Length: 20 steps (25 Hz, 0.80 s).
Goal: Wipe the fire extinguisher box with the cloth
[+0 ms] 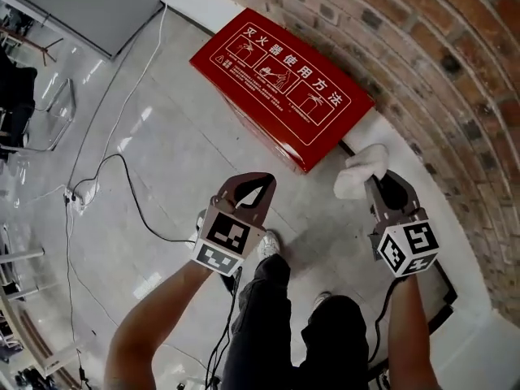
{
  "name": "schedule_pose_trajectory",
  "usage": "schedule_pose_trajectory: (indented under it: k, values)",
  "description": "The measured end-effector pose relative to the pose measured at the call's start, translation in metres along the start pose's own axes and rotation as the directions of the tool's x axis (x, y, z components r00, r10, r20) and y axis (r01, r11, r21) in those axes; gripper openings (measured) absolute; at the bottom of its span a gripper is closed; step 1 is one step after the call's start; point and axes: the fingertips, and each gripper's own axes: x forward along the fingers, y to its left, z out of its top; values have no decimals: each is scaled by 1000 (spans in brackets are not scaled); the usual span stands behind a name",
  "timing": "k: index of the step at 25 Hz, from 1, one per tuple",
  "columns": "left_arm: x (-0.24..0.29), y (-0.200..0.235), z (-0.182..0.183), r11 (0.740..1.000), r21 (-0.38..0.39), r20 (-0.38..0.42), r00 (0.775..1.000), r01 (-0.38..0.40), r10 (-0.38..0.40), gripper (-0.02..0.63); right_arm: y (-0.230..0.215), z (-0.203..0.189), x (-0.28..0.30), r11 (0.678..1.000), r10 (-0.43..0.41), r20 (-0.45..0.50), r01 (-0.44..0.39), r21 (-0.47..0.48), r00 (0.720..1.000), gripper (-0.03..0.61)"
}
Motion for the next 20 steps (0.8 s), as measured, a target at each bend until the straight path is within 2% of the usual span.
schedule_pose_trajectory:
  k: [6, 11, 16, 20]
  values:
    - [-57, 0, 76, 998, -66, 56, 998, 9, -5, 0, 43, 78, -49, 1000, 10, -21, -10, -20, 1000, 94]
    - [-106, -10, 144, 997, -62, 127, 991, 37, -29, 0, 82, 146, -81, 1000, 9, -23, -10, -18, 1000, 94]
    - [-136, -13, 188, 997, -56, 146, 989, 45, -37, 0, 106, 200, -96, 1000, -25, -6, 25, -16, 1000, 94]
    - [-156, -7, 215, 990, -108, 140, 987, 89, -74, 0, 127, 234, -95, 999, -31, -3, 31, 13, 1000, 94]
